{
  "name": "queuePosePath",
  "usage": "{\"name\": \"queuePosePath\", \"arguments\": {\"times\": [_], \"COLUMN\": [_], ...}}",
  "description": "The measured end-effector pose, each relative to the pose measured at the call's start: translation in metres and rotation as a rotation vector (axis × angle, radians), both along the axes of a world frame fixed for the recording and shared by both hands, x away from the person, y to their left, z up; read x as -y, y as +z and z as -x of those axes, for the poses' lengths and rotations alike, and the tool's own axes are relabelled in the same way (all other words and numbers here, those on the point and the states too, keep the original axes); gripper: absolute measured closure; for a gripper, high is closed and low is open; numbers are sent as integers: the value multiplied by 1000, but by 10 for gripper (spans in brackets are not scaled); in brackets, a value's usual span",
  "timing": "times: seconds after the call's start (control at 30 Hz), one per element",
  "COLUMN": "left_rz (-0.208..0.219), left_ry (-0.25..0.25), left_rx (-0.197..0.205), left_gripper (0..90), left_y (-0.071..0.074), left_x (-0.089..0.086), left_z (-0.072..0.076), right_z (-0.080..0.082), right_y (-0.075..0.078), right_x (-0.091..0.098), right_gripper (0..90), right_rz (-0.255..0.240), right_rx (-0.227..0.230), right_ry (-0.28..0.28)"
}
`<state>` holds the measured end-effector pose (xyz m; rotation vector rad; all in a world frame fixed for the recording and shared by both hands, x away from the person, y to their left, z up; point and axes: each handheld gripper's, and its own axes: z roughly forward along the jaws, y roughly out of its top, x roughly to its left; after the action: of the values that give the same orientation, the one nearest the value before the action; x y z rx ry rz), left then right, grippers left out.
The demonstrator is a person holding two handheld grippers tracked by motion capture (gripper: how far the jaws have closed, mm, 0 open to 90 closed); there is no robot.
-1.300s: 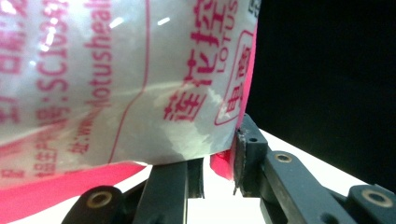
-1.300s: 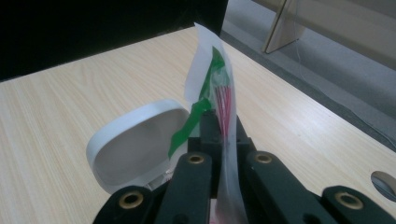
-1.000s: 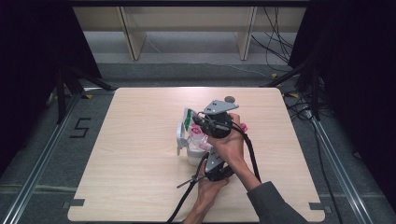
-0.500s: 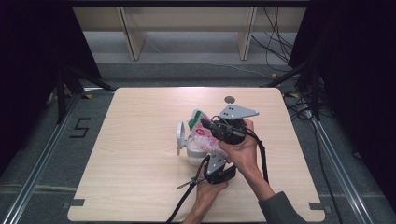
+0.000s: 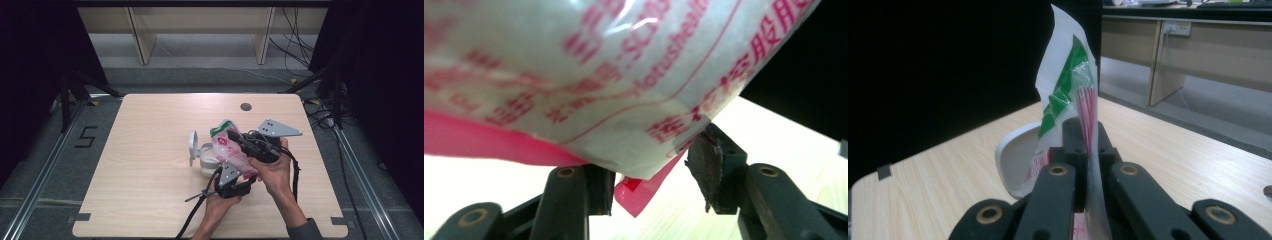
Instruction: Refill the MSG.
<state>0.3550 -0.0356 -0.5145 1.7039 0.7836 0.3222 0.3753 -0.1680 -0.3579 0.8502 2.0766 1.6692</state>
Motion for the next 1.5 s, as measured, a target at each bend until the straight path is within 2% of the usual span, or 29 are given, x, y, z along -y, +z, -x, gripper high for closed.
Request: {"name": "queuePosePath", "arguments": {"times": [0.07, 0.1, 0.17, 0.2, 0.27, 0.3, 0.33, 0.37, 0.4, 0.43, 0.53, 0.57, 0.63, 0.67, 0.73, 0.77, 0.8, 0.83, 0.87, 1.03, 1.07, 1.13, 1.17, 1.2, 1.27, 1.3, 1.33, 1.43, 1.5], "left_rz": [12, 3, 2, -11, -20, -33, -21, 11, -24, -19, -42, -46, -47, -41, -67, -75, -78, -65, -62, -67, -66, -66, -68, -68, -70, -70, -70, -58, -57], "left_ry": [8, 17, 10, 7, -21, -30, -16, -13, -13, -11, 7, -2, -10, -13, -16, -14, -20, -3, -4, 49, 52, 71, 70, 83, 90, 94, 96, 113, 128], "left_rx": [-12, -16, -18, -26, -24, -31, -36, -35, -23, -30, -37, -38, -58, -52, -37, -25, -11, -23, -19, 6, 10, 7, 10, 9, 9, 10, 13, 24, 26], "left_gripper": [496, 478, 451, 433, 403, 394, 387, 380, 379, 366, 357, 354, 337, 333, 330, 327, 324, 323, 323, 325, 326, 328, 329, 330, 333, 333, 333, 334, 336], "left_y": [0, 1, 2, 3, 3, 4, 5, 5, 6, 6, 5, 3, 3, 3, 6, 7, 9, 10, 11, 17, 17, 18, 18, 18, 18, 19, 19, 20, 22], "left_x": [-3, -5, -9, -11, -15, -18, -19, -18, -22, -25, -32, -34, -40, -42, -47, -49, -53, -57, -61, -81, -84, -90, -93, -94, -99, -101, -103, -107, -110], "left_z": [0, 1, 2, 4, 5, 5, 9, 10, 11, 12, 16, 17, 24, 27, 34, 35, 36, 40, 41, 46, 46, 47, 46, 47, 47, 47, 47, 47, 48], "right_z": [1, 0, 1, 0, 0, 2, 0, 0, 2, 0, 4, 2, 2, 1, -1, 0, 0, 1, -1, 1, 4, 5, 10, 12, 17, 21, 24, 33, 34], "right_y": [-2, -4, -8, -10, -13, -14, -14, -16, -16, -17, -16, -17, -18, -19, -23, -25, -26, -28, -31, -42, -44, -44, -44, -45, -47, -48, -49, -53, -57], "right_x": [6, 9, 13, 16, 20, 21, 22, 23, 22, 24, 24, 25, 27, 28, 29, 30, 30, 30, 32, 39, 42, 50, 53, 57, 66, 70, 76, 90, 99], "right_gripper": [900, 900, 900, 900, 900, 900, 900, 900, 900, 900, 900, 900, 900, 900, 900, 900, 900, 900, 900, 900, 900, 900, 900, 900, 900, 900, 900, 900, 900], "right_rz": [-24, -34, -69, -75, -92, -107, -93, -92, -104, -84, -96, -89, -97, -79, -92, -94, -94, -97, -85, -82, -87, -80, -84, -97, -85, -107, -92, -116, -101], "right_rx": [-5, -2, -30, -23, -35, -55, -33, -31, -54, -21, -56, -35, -47, -45, -26, -50, -51, -67, -49, -89, -98, -74, -91, -83, -72, -79, -79, -114, -102], "right_ry": [-5, -17, -14, -13, -20, -23, -23, -27, -28, -27, -33, -25, -33, -30, -44, -49, -52, -52, -51, -61, -72, -69, -88, -75, -86, -94, -102, -140, -158]}}
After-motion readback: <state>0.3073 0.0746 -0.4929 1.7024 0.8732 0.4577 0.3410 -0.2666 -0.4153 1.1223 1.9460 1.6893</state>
